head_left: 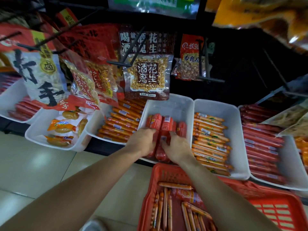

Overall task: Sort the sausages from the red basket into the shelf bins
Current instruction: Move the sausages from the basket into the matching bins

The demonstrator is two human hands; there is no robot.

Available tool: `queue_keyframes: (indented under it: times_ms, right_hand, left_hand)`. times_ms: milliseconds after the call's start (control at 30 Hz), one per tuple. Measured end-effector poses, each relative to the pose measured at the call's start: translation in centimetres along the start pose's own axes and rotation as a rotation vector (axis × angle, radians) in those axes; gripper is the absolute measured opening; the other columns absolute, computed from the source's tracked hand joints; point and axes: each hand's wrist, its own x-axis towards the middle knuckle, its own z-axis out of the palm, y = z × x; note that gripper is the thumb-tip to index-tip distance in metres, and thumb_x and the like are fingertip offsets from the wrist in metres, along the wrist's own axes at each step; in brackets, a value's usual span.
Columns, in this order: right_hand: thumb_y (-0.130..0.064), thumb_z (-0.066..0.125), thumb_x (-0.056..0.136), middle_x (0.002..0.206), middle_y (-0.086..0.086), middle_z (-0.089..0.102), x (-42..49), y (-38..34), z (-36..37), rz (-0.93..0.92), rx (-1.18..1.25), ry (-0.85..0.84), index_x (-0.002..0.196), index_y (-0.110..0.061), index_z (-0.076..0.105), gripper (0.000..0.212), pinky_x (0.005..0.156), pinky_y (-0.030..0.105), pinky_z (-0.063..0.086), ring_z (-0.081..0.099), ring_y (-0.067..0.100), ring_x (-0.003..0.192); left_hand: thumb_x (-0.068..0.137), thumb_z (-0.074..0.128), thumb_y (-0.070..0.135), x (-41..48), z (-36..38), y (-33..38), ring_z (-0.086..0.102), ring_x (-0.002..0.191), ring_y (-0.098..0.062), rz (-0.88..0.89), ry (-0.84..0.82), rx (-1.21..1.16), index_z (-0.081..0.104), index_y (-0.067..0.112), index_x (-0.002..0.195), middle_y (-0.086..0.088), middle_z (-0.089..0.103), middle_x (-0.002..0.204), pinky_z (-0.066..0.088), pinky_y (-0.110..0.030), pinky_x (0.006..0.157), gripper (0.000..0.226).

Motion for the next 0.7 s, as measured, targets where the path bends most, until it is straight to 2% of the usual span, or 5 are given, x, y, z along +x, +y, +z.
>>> queue_keyframes:
  times_ms: [133, 267, 367, 567, 700]
  right_hand:
    - [-0.047, 0.048, 0.094, 0.116, 0.012, 0.062, -3.8, -0.5, -4.1, -0.059, -0.120, 0.017, 0.121, -0.019, 0.055, 0.039, 0.084, 0.044, 0.053, 0.062, 0.038, 0.107]
    - [-0.041, 0.052, 0.091, 0.134, 0.011, 0.047, -9.4, 0.0, -9.4, -0.063, -0.261, 0.049, 0.138, -0.021, 0.046, 0.051, 0.092, 0.044, 0.049, 0.052, 0.037, 0.121]
    - [-0.040, 0.055, 0.090, 0.141, 0.010, 0.037, -14.7, 1.4, -12.4, -0.041, -0.302, 0.137, 0.137, -0.021, 0.046, 0.051, 0.092, 0.047, 0.049, 0.048, 0.037, 0.125]
    - [-0.036, 0.054, 0.089, 0.137, 0.007, 0.038, -24.6, 7.1, -13.4, 0.011, -0.337, 0.081, 0.136, -0.020, 0.046, 0.051, 0.092, 0.045, 0.050, 0.049, 0.034, 0.124]
    - [-0.038, 0.056, 0.089, 0.134, 0.008, 0.041, -28.1, 12.0, -10.9, 0.080, -0.329, -0.023, 0.134, -0.021, 0.050, 0.049, 0.091, 0.045, 0.050, 0.053, 0.037, 0.120]
  left_hand:
    - [0.088, 0.060, 0.049, -3.0, -3.6, 2.1, 0.065, 0.085, -0.021, 0.034, -0.036, -0.006, 0.063, 0.026, 0.105, 0.001, 0.066, 0.096, 0.053, -0.034, 0.070, 0.029]
    - [0.088, 0.058, 0.049, -8.4, -5.7, 5.5, 0.065, 0.092, -0.026, 0.067, -0.032, 0.069, 0.061, 0.023, 0.107, -0.004, 0.067, 0.104, 0.055, -0.038, 0.075, 0.032]
    - [0.087, 0.056, 0.047, -13.1, -5.9, 8.1, 0.067, 0.097, -0.029, 0.049, -0.026, 0.007, 0.063, 0.025, 0.115, -0.007, 0.069, 0.110, 0.056, -0.038, 0.079, 0.036]
    - [0.089, 0.059, 0.042, -20.6, 0.0, 12.2, 0.061, 0.118, -0.025, 0.004, -0.093, -0.025, 0.059, 0.021, 0.131, -0.005, 0.063, 0.131, 0.049, -0.033, 0.094, 0.047]
    - [0.088, 0.057, 0.040, -23.2, 5.4, 13.3, 0.061, 0.117, -0.031, -0.033, -0.199, 0.011, 0.056, 0.020, 0.131, -0.010, 0.064, 0.128, 0.049, -0.036, 0.090, 0.047]
